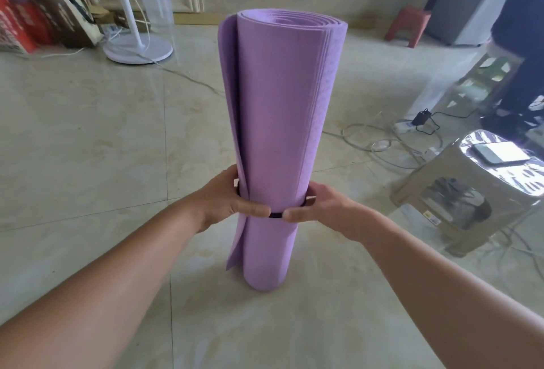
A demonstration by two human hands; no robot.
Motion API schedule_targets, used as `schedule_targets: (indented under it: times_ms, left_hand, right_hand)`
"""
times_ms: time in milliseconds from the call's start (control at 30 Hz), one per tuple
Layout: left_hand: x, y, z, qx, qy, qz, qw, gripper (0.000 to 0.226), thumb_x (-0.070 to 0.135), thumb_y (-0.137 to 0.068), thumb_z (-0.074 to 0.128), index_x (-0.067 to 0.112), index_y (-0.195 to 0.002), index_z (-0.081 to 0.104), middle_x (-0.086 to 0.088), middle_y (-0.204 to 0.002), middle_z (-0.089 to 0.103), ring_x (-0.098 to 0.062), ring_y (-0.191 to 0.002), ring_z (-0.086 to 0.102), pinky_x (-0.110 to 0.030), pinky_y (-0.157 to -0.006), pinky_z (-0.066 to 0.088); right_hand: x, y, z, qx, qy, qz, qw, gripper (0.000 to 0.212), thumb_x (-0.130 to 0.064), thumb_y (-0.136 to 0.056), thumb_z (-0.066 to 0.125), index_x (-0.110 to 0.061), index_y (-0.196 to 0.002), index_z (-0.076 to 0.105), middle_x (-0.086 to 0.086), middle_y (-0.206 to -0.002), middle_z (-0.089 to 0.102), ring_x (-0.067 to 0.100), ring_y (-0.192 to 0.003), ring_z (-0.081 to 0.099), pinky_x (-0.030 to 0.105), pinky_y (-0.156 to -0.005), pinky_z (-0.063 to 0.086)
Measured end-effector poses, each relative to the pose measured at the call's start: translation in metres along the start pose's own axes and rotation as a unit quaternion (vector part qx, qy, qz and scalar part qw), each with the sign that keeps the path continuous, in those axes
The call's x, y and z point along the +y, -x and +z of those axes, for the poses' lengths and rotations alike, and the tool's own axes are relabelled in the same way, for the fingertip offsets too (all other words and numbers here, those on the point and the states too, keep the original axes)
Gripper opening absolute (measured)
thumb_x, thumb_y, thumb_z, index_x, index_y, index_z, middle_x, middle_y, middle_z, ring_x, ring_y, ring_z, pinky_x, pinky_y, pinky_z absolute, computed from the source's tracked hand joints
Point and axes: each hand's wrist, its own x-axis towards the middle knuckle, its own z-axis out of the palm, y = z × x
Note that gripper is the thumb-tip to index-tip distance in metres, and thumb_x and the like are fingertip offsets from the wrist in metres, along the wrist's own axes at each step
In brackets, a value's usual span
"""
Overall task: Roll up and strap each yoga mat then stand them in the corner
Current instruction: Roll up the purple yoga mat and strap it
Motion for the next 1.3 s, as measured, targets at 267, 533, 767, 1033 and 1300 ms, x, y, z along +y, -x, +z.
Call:
schedule_targets:
  times_ms: [267,533,767,1033,1300]
  left_hand:
    - [0.119,0.053,-0.028,0.011,0.250,-0.083,0.965,0.084,0.089,-0.062,0.052,0.029,-0.116,0.071,0.005,-0.117,0.069,-0.022,-0.109,0.066,-0.050,-0.082,0.056]
    - [0.204,0.107,-0.001,0.087,0.158,-0.227,0.957,0.058,0.071,-0.078,0.063,0.023,-0.109,0.072,-0.002,-0.103,0.075,-0.023,-0.089,0.068,-0.033,-0.073,0.050]
    - [0.219,0.175,0.017,0.230,0.198,-0.307,0.902,0.046,0.027,-0.057,0.076,0.008,-0.098,0.067,-0.015,-0.095,0.074,-0.029,-0.089,0.072,-0.047,-0.080,0.059]
    - [0.267,0.354,0.012,0.359,0.297,-0.371,0.803,0.058,0.029,-0.047,0.077,-0.003,-0.095,0.071,-0.020,-0.088,0.074,-0.033,-0.074,0.073,-0.035,-0.057,0.056]
    - [0.332,0.610,0.070,0.504,0.387,-0.395,0.663,0.045,0.025,-0.063,0.083,-0.001,-0.097,0.070,-0.011,-0.076,0.069,-0.020,-0.058,0.062,-0.021,-0.050,0.046]
  right_hand:
    - [-0.126,0.042,-0.047,-0.015,-0.221,0.058,0.974,0.093,-0.094,-0.063,0.031,-0.040,-0.135,0.057,-0.010,-0.134,0.062,0.021,-0.127,0.055,0.062,-0.102,0.037]
    - [-0.222,0.104,-0.030,0.018,-0.050,0.220,0.974,0.049,-0.065,-0.087,0.057,-0.025,-0.114,0.065,-0.009,-0.105,0.067,0.018,-0.085,0.065,0.044,-0.075,0.059]
    - [-0.256,0.148,0.006,0.014,-0.015,0.229,0.973,0.013,-0.015,-0.084,0.065,-0.015,-0.096,0.067,0.013,-0.095,0.073,0.026,-0.081,0.073,0.044,-0.064,0.063]
    - [-0.357,0.229,0.085,-0.173,0.130,0.188,0.958,0.012,-0.014,-0.083,0.067,-0.019,-0.091,0.060,0.015,-0.098,0.070,0.030,-0.082,0.071,0.043,-0.058,0.062]
    - [-0.468,0.402,0.201,-0.460,0.280,0.079,0.839,0.046,-0.026,-0.057,0.066,-0.010,-0.100,0.069,0.018,-0.101,0.071,0.032,-0.085,0.072,0.039,-0.057,0.060]
